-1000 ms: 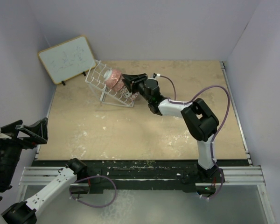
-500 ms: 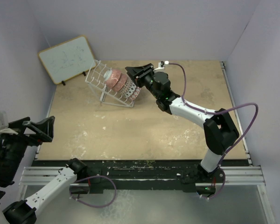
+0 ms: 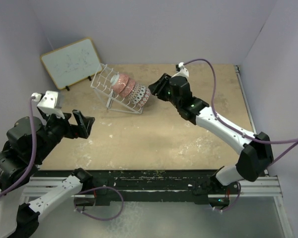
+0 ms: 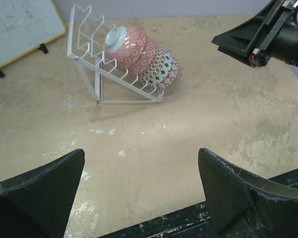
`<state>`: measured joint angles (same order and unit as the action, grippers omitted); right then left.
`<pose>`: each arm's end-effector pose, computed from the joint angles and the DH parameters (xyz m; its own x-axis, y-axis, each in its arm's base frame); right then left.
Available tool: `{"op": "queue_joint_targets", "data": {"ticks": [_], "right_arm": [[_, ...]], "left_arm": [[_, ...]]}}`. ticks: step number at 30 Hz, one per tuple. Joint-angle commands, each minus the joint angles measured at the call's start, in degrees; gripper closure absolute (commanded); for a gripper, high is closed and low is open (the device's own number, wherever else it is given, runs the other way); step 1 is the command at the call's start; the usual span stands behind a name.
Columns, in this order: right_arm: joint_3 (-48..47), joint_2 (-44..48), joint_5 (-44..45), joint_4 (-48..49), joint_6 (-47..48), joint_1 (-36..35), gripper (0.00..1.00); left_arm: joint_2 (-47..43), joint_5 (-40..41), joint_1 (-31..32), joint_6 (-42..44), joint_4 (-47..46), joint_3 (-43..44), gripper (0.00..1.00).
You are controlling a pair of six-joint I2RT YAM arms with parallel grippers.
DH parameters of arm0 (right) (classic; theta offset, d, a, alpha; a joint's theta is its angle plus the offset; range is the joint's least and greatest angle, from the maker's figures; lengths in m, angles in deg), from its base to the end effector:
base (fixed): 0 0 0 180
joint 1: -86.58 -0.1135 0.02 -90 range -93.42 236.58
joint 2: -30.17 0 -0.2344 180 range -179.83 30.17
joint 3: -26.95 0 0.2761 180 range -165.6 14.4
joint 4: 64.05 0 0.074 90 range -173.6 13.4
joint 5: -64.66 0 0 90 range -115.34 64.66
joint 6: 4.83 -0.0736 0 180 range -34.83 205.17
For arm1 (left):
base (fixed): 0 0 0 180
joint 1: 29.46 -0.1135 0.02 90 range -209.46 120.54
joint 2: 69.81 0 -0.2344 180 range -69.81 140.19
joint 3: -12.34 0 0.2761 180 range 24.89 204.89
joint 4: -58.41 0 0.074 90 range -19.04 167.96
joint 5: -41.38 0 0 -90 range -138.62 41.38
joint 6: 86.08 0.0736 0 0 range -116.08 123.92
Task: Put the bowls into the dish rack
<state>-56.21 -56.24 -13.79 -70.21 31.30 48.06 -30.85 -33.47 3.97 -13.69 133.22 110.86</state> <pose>0.3418 0.2532 0.3079 -0.4434 0.6584 -0.6081 -0.1653 0.6067 0.7775 0.1087 -0.0487 0.4608 -0.3064 -0.1476 -0.9404 0.2399 0.9440 -0.2264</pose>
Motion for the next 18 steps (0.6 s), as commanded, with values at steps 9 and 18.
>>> {"op": "queue_joint_targets", "data": {"ticks": [9, 18], "right_arm": [[-0.3, 10.3, 24.2, -27.6, 18.3, 0.0, 0.13], [1.4, 14.0, 28.4, -31.3, 18.3, 0.1, 0.00]], "left_arm": [[6.0, -0.2, 0.1, -7.1, -6.8, -1.9, 0.01], [9.7, 9.0, 0.1, -14.5, -3.1, -1.8, 0.01]]}}
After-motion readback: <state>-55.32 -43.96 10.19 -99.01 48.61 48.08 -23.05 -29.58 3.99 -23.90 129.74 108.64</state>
